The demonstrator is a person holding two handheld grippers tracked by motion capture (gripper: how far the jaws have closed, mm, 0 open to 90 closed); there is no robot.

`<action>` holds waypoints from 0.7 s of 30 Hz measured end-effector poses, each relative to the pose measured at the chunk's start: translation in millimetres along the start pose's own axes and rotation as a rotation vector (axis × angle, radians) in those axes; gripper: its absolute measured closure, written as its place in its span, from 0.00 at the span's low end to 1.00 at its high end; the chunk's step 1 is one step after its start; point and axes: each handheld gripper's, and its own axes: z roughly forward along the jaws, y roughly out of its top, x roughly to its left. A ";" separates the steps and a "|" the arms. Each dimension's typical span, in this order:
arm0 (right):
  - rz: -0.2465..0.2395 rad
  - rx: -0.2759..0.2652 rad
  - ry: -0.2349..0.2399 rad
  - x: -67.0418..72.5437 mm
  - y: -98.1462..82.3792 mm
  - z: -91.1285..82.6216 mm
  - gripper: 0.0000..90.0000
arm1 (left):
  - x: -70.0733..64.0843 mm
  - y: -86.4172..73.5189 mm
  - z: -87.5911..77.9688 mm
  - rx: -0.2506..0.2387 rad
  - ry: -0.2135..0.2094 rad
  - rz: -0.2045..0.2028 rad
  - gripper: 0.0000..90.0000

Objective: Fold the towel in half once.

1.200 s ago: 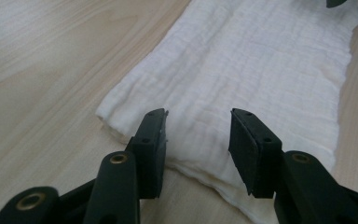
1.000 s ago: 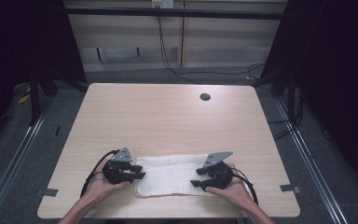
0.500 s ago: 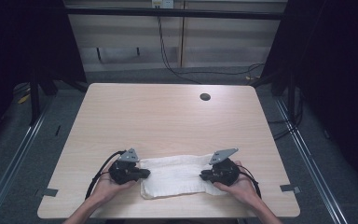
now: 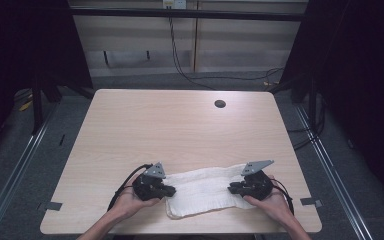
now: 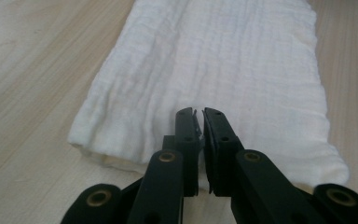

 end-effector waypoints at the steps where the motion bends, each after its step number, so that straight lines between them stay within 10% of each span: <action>1: -0.008 -0.003 0.002 0.4 -1.0 -0.6 0.88 | 0.1 0.3 -0.8 0.012 -0.001 0.011 0.94; 21: -0.012 -0.109 0.055 27.3 21.3 -5.7 0.66 | 21.2 2.2 -34.2 -0.124 0.030 -0.086 0.65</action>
